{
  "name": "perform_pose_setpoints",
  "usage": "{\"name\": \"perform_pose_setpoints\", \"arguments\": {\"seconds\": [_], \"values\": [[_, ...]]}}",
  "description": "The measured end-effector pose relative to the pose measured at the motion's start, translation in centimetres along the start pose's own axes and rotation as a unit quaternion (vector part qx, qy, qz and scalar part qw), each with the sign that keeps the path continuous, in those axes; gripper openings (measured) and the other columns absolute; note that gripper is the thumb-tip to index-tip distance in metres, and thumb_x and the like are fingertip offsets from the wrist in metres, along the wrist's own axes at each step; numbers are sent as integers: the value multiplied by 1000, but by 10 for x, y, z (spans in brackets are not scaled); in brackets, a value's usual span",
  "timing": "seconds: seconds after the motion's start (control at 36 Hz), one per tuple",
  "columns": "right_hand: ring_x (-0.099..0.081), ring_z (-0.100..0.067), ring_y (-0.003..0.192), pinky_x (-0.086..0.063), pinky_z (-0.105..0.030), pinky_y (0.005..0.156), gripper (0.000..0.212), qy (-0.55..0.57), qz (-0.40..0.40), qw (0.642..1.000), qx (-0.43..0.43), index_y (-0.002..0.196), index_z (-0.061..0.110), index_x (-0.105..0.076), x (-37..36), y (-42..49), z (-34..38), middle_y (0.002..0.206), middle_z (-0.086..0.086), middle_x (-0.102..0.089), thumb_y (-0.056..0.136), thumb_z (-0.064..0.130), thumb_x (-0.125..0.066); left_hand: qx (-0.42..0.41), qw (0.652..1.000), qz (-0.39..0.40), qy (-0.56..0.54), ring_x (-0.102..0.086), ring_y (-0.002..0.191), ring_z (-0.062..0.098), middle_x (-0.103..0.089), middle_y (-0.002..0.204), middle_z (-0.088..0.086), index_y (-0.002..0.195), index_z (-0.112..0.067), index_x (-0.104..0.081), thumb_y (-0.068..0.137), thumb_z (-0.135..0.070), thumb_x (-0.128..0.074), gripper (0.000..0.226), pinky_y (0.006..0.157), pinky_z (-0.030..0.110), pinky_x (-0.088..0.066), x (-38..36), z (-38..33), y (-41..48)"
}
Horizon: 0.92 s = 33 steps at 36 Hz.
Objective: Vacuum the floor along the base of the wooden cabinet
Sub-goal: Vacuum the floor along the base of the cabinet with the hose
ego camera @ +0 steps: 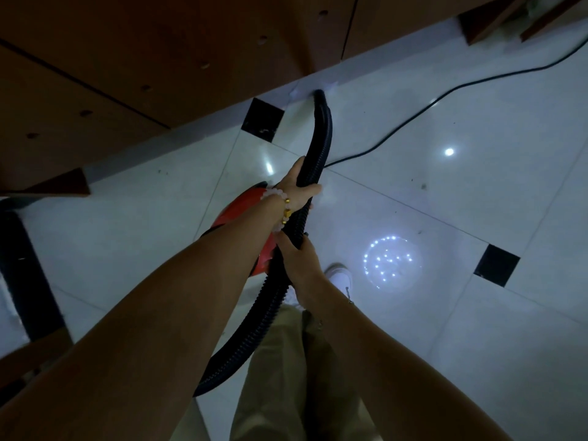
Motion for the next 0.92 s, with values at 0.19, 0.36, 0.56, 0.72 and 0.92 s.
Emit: {"name": "perform_pose_setpoints", "arguments": {"seconds": [0.19, 0.36, 0.56, 0.72, 0.92], "values": [[-51, -16, 50, -49, -28, 53, 18, -13, 8, 1000, -5, 75, 13, -50, 0, -3, 2, 61, -4, -52, 93, 15, -52, 3, 999, -38, -7, -53, 64, 11, -52, 89, -1, 145, -22, -29, 93, -17, -49, 56, 43, 7, -45, 7, 5, -1], [-53, -14, 47, -53, -29, 54, 10, -29, 15, 999, -16, 84, 14, -52, -7, -9, -4, 63, -4, -55, 93, 18, -53, 34, 998, -54, -16, -64, 95, 32, -57, 127, 22, 147, -22, -25, 91, -20, -50, 61, 91, 40, -51, 12, 18, -9], [-54, -16, 47, -54, -35, 60, 14, -43, 4, 999, -26, 81, 14, -51, -13, -13, -8, 59, -4, -56, 92, 21, -56, 36, 997, -67, -30, -59, 92, 31, -58, 124, 24, 141, -24, -33, 89, -17, -49, 54, 93, 43, -50, 22, 23, -18], [-51, -12, 42, -51, -24, 48, 17, -39, 18, 998, -34, 78, 13, -48, -19, -11, -5, 59, -5, -53, 94, 18, -53, 51, 993, -97, -37, -58, 115, 40, -54, 134, 24, 148, -23, -22, 90, -21, -51, 65, 102, 51, -47, 31, 29, -17], [-50, -5, 32, -49, -19, 42, 15, -32, 20, 998, -45, 79, 12, -49, -19, -6, -1, 61, -6, -52, 94, 15, -53, 53, 993, -96, -35, -56, 117, 40, -53, 134, 23, 148, -20, -25, 90, -18, -49, 62, 103, 49, -46, 33, 25, -11]]}}
Point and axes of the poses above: each hand's wrist, its own y-axis towards the middle knuckle, its own x-axis out of the back of the hand, z = x × y, the point moved 10 cm from there along y, towards the middle knuckle
